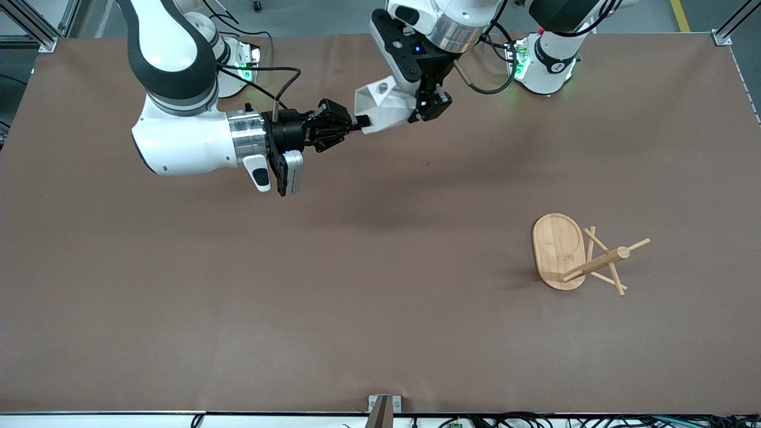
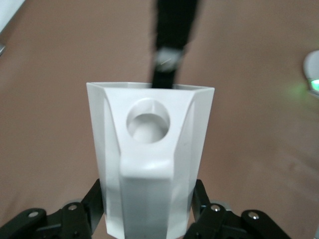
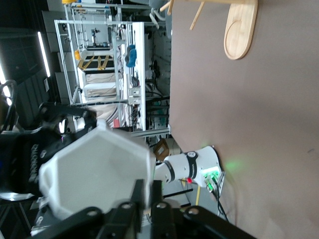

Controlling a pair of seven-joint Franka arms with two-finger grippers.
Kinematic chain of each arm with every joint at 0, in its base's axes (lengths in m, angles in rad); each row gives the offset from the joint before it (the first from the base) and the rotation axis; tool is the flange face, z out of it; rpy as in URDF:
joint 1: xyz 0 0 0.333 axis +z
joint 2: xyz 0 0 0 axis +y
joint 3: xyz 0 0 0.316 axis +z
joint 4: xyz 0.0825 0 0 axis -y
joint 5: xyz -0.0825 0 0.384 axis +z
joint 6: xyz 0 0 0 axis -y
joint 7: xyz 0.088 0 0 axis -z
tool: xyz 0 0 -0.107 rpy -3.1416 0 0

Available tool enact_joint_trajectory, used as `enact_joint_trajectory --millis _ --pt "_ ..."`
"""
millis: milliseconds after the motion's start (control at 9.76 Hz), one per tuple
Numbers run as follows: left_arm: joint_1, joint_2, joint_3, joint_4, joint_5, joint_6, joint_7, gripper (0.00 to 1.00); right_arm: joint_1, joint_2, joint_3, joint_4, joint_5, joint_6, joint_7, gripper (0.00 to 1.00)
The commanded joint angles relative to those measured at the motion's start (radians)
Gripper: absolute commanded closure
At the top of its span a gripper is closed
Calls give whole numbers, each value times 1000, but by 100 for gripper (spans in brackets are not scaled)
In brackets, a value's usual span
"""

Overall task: Hang cup on rack
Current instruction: 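Grasp the cup with the left gripper while the right gripper holds it, then carry the cup with the left gripper while the right gripper withdraws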

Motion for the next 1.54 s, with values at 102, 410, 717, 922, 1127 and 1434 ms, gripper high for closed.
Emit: enact_joint_trajectory --millis 102,410,717,922,1127,1434 --pt "72 6 13 -37 76 -34 -202 90 -84 -59 -17 -14 -138 -53 22 0" --pt "209 49 11 -46 76 -61 -222 90 -166 -190 -19 -14 -544 -48 221 0" --pt "350 101 13 -103 94 -46 -240 90 -258 -266 -20 -1 -842 -57 325 0" --pt "375 121 13 -150 164 -32 -266 89 -295 -262 -17 79 -1072 -103 331 0" --pt "382 173 13 -172 293 -12 -254 90 -333 -257 -19 147 -1218 -195 332 0" --pt "401 202 9 -218 303 -12 -227 90 -414 -242 -20 180 -1223 -182 321 0"
